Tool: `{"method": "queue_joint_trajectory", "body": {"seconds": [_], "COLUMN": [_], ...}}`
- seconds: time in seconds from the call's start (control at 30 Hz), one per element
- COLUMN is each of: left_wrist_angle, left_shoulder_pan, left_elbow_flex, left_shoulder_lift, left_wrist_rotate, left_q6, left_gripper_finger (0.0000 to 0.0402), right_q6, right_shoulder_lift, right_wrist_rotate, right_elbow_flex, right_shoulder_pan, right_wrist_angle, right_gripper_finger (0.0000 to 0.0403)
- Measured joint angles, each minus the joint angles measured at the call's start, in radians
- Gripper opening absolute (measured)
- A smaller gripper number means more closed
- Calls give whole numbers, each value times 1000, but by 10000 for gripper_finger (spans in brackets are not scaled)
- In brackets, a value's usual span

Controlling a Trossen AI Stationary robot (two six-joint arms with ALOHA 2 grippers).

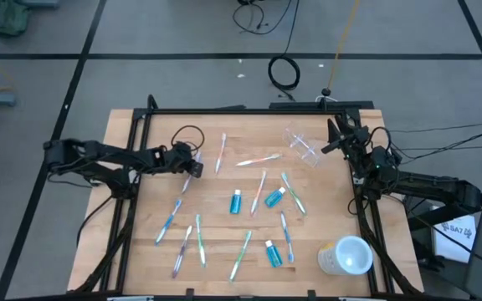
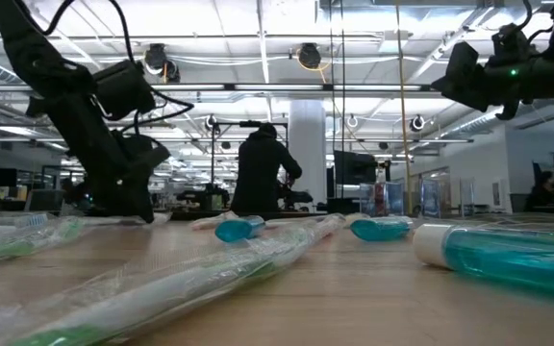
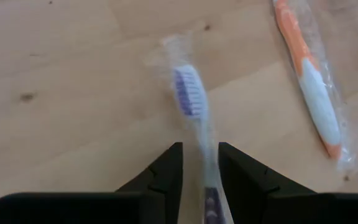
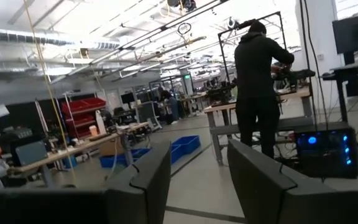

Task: Pick & Place toothbrushing station
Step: Put the top purple toothbrush into the transparent organizer

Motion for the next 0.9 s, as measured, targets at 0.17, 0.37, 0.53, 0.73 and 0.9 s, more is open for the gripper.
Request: {"method": "queue_joint_trajectory", "body": {"seconds": [0.17,0.37,0.53,0.73,0.9], "left_wrist_angle": [18,68,52,90,269], "left_shoulder_pan": [11,24,22,-38,-91], "left_elbow_flex": [1,2,64,233,351], "left_shoulder_lift": [36,38,19,-25,-28], "left_wrist_rotate": [17,30,57,26,-6], "left_q6": [47,76,136,287,429], "left_gripper_finger": [97,16,18,8,5], "right_q6": [-52,-97,-101,-113,-112], "right_shoulder_lift": [0,0,0,0,1], "right_wrist_rotate": [1,1,1,0,-2], "right_elbow_flex": [0,0,0,0,0], "right_shoulder_pan": [0,-1,-1,-1,-1], "right_wrist_angle": [5,70,126,149,155], "right_gripper_finger": [153,153,153,153,153]}}
